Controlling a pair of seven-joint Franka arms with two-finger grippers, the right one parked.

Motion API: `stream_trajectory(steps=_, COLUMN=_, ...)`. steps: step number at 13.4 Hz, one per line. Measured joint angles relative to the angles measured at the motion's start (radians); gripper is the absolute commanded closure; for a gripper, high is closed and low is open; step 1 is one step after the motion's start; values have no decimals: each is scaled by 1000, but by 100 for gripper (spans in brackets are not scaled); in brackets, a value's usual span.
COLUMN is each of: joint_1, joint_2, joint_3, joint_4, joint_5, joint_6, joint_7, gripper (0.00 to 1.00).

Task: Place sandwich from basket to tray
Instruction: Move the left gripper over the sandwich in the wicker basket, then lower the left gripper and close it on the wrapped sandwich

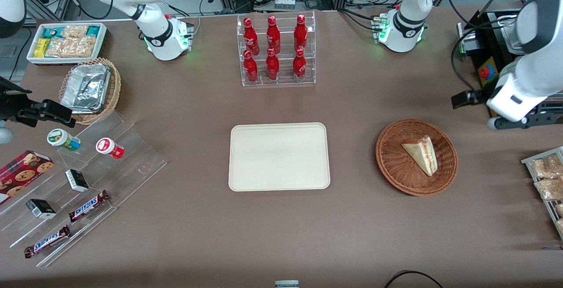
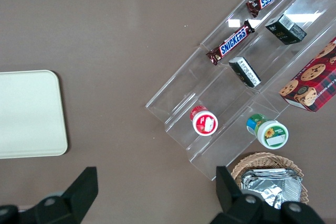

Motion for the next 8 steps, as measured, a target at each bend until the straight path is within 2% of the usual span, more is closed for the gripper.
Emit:
stream_trajectory(steps=5, joint_1=-4, joint_2=9, joint_3=-3, joint_4=-251, joint_5=0, joint_6=355, joint_7=-164, gripper=0)
stream_trajectory(steps=8, joint_1=-4, joint_2=44, joint_3=-3, joint_4=-330, joint_5=0, joint_6=486, joint_7=-242, gripper=0)
